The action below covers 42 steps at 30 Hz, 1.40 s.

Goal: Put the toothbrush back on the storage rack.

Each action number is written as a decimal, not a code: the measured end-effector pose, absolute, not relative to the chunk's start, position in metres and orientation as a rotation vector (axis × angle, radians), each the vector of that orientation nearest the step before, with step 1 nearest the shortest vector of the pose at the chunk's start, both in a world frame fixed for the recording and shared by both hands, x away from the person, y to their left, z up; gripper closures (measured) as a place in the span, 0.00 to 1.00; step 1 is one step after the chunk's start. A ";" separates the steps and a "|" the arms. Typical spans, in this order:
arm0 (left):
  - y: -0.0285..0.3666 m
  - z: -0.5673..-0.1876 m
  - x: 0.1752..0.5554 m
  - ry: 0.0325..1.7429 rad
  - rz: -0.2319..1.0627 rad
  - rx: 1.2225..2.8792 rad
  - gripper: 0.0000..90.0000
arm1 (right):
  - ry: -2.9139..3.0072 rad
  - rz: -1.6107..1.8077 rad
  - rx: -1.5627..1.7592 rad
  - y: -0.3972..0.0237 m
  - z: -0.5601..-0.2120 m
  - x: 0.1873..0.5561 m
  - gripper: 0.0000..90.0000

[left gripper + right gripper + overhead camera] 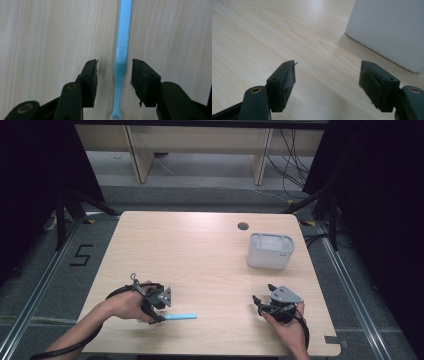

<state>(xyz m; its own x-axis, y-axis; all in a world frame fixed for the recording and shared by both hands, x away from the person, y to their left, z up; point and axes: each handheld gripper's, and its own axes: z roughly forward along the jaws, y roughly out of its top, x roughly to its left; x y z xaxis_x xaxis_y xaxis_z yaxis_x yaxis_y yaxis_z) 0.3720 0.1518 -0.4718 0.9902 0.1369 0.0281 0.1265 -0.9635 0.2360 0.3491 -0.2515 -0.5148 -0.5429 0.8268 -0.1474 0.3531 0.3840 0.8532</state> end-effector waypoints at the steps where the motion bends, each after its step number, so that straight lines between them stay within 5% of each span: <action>1: 0.150 -0.472 0.372 0.178 0.060 2.914 0.63 | 2.077 1.077 1.013 -0.252 -0.515 0.349 0.34; 20: 0.128 -0.476 0.377 0.064 -0.029 3.019 0.73 | 2.093 1.115 1.043 -0.251 -0.515 0.350 0.34; 42: 0.118 -0.479 0.369 -0.055 0.028 3.077 0.87 | 2.113 1.095 1.016 -0.250 -0.514 0.351 0.35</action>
<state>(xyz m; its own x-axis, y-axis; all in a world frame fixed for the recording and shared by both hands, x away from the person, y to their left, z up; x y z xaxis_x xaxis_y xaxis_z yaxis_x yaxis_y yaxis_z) 0.3688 0.1182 -0.4792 0.9992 -0.0348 0.0191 -0.0359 -0.9974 0.0631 0.3508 -0.2500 -0.5144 -0.5656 0.8156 -0.1220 0.3705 0.3834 0.8460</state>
